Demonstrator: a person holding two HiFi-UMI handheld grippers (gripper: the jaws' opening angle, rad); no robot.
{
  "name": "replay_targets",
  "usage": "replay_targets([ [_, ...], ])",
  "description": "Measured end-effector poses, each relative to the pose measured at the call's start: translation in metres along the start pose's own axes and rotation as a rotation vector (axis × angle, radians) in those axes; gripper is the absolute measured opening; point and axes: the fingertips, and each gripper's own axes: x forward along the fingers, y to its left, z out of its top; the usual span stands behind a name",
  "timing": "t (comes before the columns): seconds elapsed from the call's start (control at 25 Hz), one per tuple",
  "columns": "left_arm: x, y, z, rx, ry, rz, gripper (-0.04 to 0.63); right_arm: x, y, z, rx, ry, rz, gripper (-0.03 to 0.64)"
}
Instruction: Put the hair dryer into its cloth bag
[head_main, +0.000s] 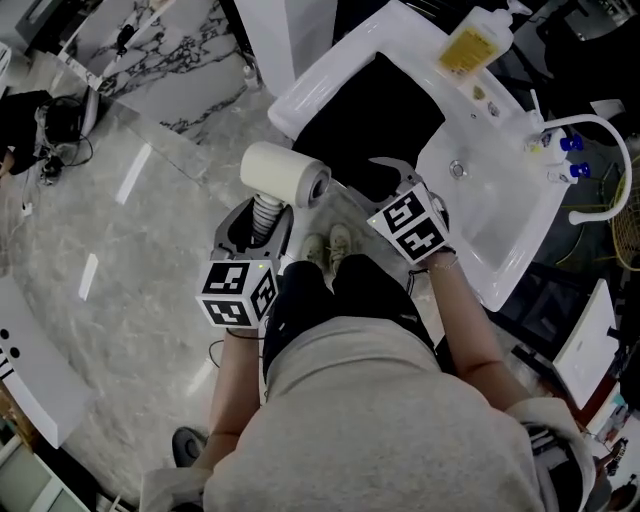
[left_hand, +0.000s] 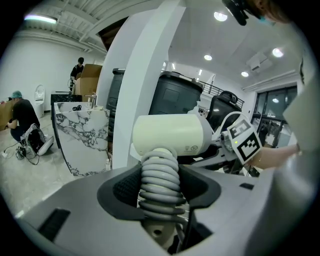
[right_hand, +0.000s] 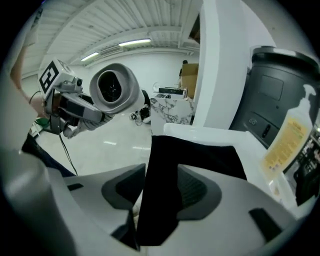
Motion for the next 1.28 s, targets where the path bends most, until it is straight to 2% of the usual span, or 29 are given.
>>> replay_targets([
  [0.12, 0.003, 0.001, -0.008, -0.009, 0.014, -0.003, 0.225, 0.01, 0.001, -0.003, -0.091, 0.04, -0.003, 0.197],
  [0.28, 0.005, 0.001, -0.017, -0.016, 0.024, -0.011, 0.225, 0.019, 0.001, -0.015, -0.114, 0.094, -0.004, 0.184],
  [0.44, 0.006, 0.0, -0.024, 0.008, 0.051, -0.019, 0.227, 0.019, -0.008, -0.013, -0.082, 0.067, -0.035, 0.093],
  [0.52, 0.007, -0.002, -0.03, 0.031, 0.072, -0.027, 0.225, 0.015, -0.015, -0.011, -0.035, 0.041, -0.047, 0.035],
  [0.6, 0.008, -0.005, -0.034, 0.056, 0.092, -0.038, 0.225, 0.011, -0.021, -0.006, 0.024, 0.009, -0.048, 0.014],
  [0.8, 0.017, -0.022, -0.037, 0.146, 0.146, -0.083, 0.225, 0.001, -0.029, 0.001, 0.118, -0.057, -0.034, 0.012],
  [1.0, 0.032, -0.035, -0.037, 0.276, 0.207, -0.141, 0.225, -0.011, -0.036, 0.01, 0.115, -0.093, -0.066, 0.012],
  [1.28, 0.057, -0.044, -0.036, 0.339, 0.284, -0.187, 0.225, -0.028, -0.047, 0.028, 0.142, -0.16, -0.101, 0.012],
])
